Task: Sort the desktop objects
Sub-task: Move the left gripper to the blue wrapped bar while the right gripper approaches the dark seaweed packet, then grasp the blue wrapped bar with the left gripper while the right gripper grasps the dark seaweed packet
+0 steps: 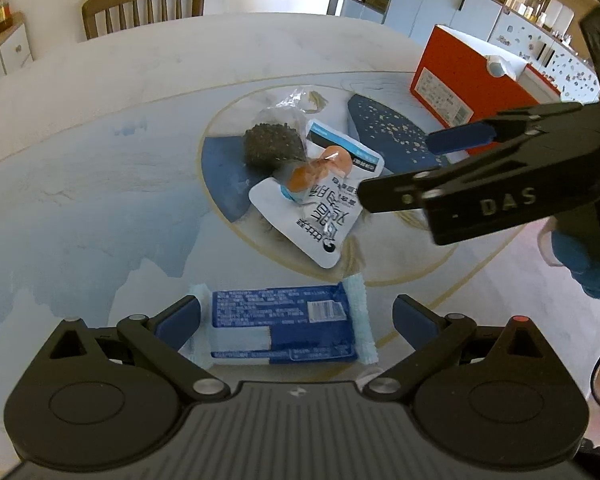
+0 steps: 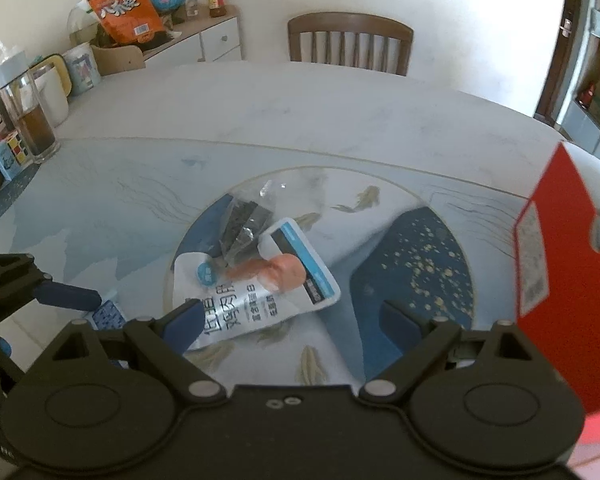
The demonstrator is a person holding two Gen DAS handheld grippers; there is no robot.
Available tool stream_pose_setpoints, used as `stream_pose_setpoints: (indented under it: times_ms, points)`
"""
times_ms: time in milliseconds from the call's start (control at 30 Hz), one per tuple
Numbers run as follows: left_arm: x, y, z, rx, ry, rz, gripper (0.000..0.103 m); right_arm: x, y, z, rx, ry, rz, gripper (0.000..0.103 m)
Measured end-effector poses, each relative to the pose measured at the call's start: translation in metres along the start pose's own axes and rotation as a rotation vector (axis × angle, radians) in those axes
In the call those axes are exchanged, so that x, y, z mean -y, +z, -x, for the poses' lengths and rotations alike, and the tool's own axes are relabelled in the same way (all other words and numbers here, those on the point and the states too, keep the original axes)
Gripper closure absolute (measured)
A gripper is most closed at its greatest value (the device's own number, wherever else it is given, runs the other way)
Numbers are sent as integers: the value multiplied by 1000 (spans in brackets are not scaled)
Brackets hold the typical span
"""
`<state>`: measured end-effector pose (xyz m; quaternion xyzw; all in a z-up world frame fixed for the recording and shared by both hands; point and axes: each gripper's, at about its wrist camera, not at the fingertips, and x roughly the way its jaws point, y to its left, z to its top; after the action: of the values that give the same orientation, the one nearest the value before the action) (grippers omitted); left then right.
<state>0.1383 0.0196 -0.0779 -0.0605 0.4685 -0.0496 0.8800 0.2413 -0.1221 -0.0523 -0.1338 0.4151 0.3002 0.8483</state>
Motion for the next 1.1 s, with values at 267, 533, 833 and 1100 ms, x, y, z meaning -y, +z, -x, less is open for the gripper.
stream_pose_setpoints:
  times_ms: [267,533,833,1100]
  points:
    - [2,-4,0,14,34,-28,0,-2,13,-23,4,-5,22,8]
    - [-1,-4,-4,10,61,-23,0,-14,30,-29,37,26,53,8]
    - [5,-8,-10,26,84,-56,1,-27,45,-48,26,38,52,17]
    - [12,-13,-14,34,115,-107,2,-30,48,-63,-2,14,62,34]
